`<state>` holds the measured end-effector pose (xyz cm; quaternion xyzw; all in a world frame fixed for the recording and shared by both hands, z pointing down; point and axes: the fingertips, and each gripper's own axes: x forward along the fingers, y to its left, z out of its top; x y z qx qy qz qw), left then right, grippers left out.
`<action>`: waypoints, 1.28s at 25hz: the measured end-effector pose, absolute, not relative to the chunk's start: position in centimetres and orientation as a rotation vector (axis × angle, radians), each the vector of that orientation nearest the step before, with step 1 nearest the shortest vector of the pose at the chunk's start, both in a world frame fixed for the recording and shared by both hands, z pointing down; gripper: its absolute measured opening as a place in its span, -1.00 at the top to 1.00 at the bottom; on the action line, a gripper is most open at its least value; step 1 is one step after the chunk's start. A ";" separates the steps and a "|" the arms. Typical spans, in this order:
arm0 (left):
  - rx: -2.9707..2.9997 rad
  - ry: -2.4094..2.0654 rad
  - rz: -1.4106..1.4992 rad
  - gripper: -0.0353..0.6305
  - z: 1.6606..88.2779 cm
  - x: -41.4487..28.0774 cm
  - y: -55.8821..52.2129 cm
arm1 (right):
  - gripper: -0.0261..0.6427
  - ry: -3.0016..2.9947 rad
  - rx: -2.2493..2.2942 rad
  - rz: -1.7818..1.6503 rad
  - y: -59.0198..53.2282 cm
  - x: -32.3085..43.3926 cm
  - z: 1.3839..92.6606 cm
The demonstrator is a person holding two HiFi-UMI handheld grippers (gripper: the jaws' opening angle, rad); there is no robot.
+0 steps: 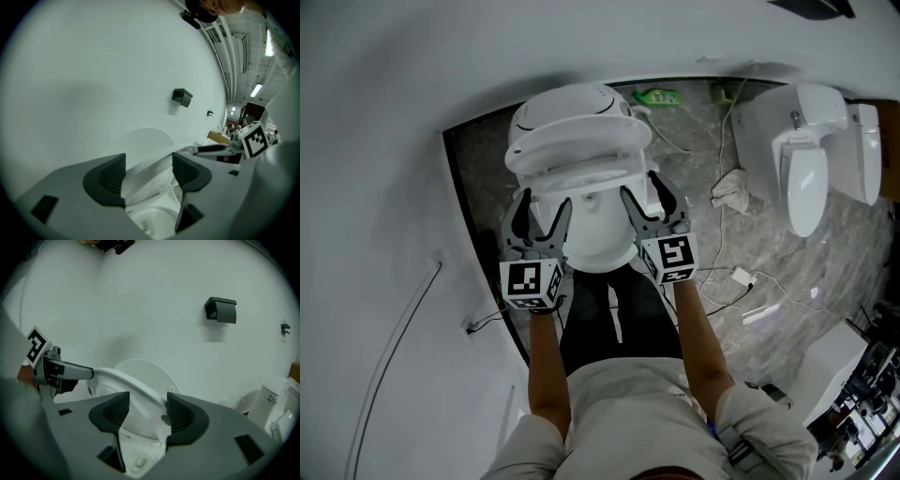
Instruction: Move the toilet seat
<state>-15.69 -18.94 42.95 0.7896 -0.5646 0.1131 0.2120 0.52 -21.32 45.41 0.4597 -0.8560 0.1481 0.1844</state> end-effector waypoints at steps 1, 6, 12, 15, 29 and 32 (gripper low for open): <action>2.191 -1.570 0.310 -0.10 43.0 -15.7 -19.1 | 0.13 -2.412 1.297 0.418 -21.4 0.5 45.5; 2.185 -1.574 0.302 -0.09 43.0 -15.9 -19.8 | 0.13 -2.409 1.304 0.421 -22.0 0.5 45.6; 2.186 -1.581 0.294 -0.08 42.9 -16.1 -20.8 | 0.13 -2.413 1.321 0.419 -23.0 0.4 45.4; 2.188 -1.587 0.290 -0.08 42.9 -16.3 -21.2 | 0.13 -2.415 1.326 0.416 -23.4 0.1 45.5; 2.187 -1.608 0.264 -0.05 42.9 -16.7 -23.3 | 0.13 -2.416 1.342 0.406 -25.2 -0.3 45.5; 2.192 -1.614 0.269 -0.05 42.8 -16.8 -23.6 | 0.13 -2.416 1.346 0.403 -25.5 -0.4 45.4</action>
